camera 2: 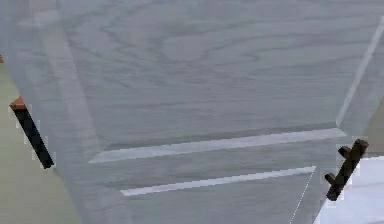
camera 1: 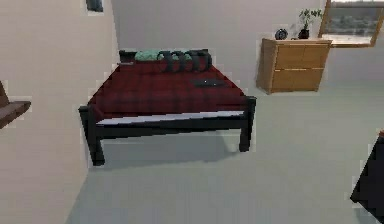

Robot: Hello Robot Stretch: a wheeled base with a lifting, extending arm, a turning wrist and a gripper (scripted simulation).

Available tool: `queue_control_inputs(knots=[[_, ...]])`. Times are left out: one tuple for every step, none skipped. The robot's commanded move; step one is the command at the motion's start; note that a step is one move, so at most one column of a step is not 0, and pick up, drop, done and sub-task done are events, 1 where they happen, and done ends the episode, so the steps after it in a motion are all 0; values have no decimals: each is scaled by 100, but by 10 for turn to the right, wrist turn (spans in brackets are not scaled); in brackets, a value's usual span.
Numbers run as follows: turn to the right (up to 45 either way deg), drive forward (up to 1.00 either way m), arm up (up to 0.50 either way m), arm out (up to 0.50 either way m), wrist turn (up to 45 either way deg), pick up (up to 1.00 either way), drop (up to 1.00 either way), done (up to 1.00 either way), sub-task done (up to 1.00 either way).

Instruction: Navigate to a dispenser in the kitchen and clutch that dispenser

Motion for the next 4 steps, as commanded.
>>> queue_control_inputs(knots=[[0,20,0,0,0,0,0,0,0],[300,0,0,0,0,0,0,0,0],[0,45,0,0,0,0,0,0,0],[150,0,0,0,0,0,0,0,0]])
